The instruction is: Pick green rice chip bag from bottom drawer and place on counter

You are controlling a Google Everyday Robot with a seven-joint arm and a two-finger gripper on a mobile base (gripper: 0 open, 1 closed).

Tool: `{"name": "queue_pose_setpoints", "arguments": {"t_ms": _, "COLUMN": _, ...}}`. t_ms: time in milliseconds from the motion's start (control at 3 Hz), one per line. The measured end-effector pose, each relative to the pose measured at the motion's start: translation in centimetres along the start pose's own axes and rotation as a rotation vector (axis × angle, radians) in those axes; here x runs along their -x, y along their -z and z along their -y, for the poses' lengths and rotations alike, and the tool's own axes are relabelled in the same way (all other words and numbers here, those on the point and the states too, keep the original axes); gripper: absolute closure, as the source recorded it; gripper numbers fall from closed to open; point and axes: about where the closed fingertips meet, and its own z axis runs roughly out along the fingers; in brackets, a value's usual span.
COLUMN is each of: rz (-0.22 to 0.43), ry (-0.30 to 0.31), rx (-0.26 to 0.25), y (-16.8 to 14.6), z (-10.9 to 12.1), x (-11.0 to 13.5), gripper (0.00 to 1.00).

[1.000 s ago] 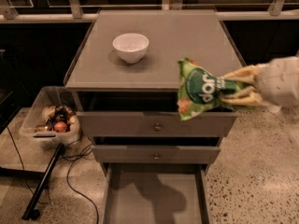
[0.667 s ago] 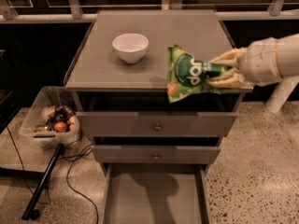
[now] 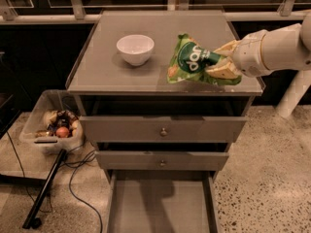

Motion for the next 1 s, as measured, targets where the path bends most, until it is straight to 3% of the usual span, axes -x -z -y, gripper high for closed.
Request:
{"name": "queue_pose_setpoints", "arguments": {"t_ms": 667, "rz": -0.037, "ry": -0.136, "rx": -0.081, "y": -3.0, "z": 3.3, "x": -1.0, "gripper": 1.00}}
{"name": "queue_pose_setpoints", "arguments": {"t_ms": 1000, "rz": -0.038, "ry": -0.152, "rx": -0.107, "y": -4.0, "z": 6.4, "x": -0.4, "gripper": 1.00}}
